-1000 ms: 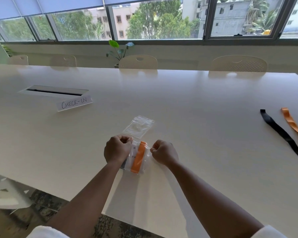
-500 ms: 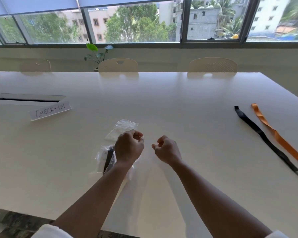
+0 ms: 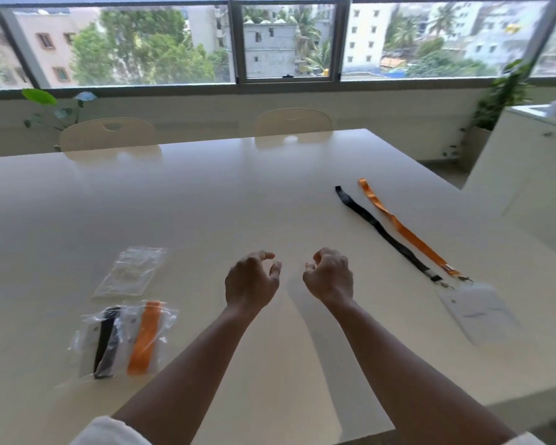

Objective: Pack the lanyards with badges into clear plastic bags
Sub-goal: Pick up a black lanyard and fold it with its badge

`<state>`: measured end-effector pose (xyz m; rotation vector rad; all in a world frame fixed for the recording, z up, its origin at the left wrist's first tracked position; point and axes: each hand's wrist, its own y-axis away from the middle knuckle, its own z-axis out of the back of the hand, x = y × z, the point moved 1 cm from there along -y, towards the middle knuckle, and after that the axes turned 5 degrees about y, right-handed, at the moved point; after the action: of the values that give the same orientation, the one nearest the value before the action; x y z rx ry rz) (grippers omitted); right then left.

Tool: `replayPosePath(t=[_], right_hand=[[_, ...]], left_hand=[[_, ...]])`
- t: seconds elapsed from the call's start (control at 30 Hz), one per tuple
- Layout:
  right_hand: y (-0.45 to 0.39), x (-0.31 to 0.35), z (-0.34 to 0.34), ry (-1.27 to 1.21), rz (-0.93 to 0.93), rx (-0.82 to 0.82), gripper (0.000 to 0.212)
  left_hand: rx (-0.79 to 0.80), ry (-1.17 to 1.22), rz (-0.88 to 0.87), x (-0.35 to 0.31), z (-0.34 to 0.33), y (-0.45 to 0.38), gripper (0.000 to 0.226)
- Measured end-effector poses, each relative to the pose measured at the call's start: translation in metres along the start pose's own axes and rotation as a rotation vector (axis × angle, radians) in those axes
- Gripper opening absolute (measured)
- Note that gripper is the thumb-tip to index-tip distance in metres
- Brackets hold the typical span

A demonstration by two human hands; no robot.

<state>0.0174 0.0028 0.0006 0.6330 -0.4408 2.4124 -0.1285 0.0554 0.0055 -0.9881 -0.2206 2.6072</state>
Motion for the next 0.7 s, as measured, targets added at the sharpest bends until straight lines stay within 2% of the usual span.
replayPosePath(t=[0.23,0.47,0.7], right_hand=[[-0.014,-0.072,0.048,0.258,-0.245,-0.142,0.034],[-0.024,-0.117,0.076,0.451,-0.434,-0.084,0.040],[-0.023,-0.132,0.078,0.548,-0.439,-0.014,0.039]], left_hand=[[0.202,-0.019,-0.112,-0.030,-0.049,0.005,0.050],[0.286,-0.074,-0.149,-0.039,-0.076,0.010,0.060],[0.303,-0.115,-0.147,-0.037,-0.082,0.012,0.063]])
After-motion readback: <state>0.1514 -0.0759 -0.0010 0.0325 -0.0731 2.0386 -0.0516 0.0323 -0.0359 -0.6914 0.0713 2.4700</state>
